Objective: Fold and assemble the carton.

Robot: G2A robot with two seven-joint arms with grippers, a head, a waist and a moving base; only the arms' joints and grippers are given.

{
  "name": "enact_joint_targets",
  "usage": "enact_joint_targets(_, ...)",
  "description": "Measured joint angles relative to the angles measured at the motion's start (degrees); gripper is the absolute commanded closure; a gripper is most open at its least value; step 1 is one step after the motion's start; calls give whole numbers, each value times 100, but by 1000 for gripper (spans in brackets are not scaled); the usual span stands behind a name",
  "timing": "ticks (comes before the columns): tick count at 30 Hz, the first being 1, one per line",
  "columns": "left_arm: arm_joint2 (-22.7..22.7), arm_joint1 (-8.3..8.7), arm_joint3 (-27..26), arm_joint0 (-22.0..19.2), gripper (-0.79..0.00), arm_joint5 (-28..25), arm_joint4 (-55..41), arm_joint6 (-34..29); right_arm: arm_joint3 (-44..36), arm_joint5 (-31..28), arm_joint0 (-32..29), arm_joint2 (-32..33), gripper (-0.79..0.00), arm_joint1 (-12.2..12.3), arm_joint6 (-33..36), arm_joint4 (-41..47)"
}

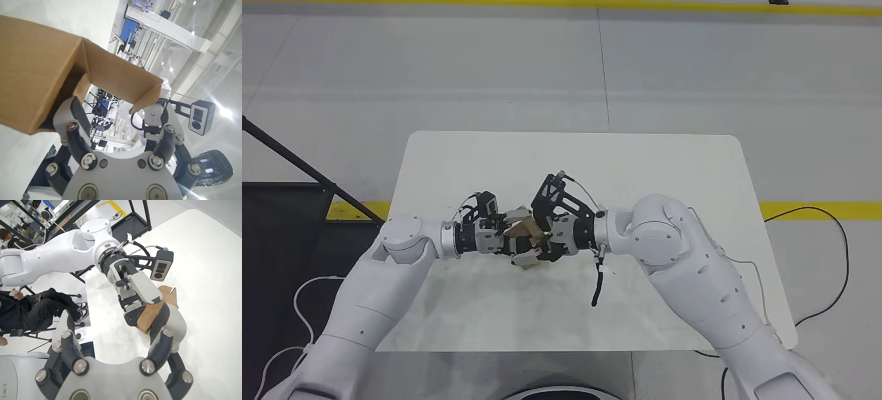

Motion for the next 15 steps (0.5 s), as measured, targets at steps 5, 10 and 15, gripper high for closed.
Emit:
enact_joint_targets(5, -57, 12, -24, 27, -785, 0, -47, -7, -75, 1, -5, -77, -785, -1, -32, -93)
enact_joint_targets(10, -176, 29, -38, 64, -785, -51, -195, -59, -178, 105, -34, -142, -785, -3, -98, -244)
enact_joint_targets(15, -404, 75, -46, 122, -785, -104, -365, -158, -205, 155, -38, -161, -785, 1, -107, -278)
